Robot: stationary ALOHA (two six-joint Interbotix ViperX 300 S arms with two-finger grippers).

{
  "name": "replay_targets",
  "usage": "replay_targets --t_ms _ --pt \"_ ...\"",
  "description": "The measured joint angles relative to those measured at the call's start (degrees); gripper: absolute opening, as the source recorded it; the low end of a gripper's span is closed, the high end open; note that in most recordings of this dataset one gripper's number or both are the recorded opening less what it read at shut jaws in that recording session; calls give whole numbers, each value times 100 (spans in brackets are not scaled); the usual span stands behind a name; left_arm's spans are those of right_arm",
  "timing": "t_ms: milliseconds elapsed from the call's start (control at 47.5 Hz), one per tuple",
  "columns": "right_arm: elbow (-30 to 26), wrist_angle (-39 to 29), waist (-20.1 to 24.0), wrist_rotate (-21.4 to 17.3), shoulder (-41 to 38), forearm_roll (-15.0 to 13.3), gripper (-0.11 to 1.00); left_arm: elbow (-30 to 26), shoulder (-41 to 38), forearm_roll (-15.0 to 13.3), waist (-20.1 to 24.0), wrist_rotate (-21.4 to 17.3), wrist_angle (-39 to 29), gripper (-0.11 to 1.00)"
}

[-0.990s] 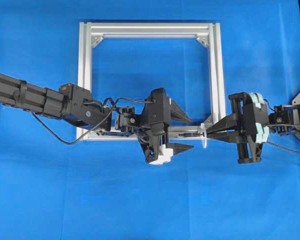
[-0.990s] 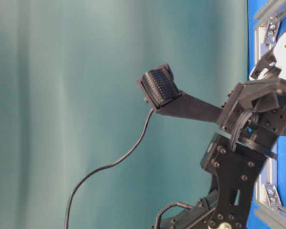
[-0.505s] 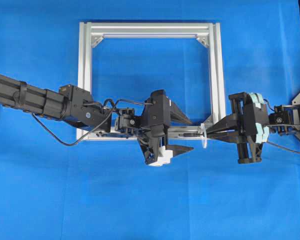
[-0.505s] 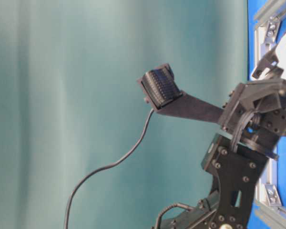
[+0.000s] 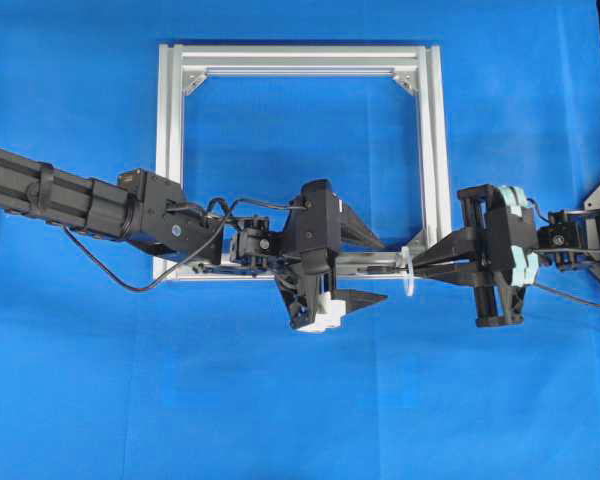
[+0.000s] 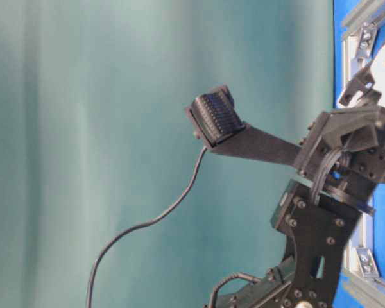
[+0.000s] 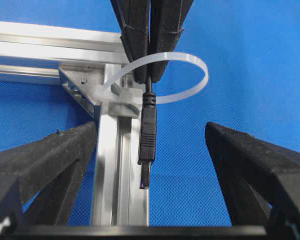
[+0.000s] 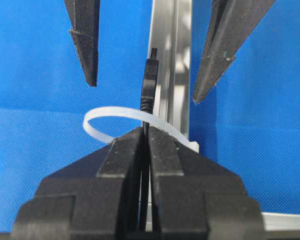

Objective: Insert the wire through the string loop located on the right side.
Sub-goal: 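Lower the open left gripper around the USB plug past the loop, then close the left gripper on the plug and open the right gripper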

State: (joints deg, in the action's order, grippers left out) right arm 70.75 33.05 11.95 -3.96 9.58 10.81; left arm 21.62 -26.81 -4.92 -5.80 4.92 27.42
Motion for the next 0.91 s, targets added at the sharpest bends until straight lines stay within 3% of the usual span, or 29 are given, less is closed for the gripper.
replay_targets --t_ms 63,126,358,905 --pt "0 0 0 0 0 -9 -4 0 0 -9 0 0 0 85" --pt "0 0 0 0 -9 0 -4 0 0 0 0 0 -18 73" --pt "0 -9 0 0 0 -9 -4 0 9 0 0 0 -141 8" --pt "-26 -18 0 9 -9 -149 -4 -35 0 0 -18 -9 -264 8"
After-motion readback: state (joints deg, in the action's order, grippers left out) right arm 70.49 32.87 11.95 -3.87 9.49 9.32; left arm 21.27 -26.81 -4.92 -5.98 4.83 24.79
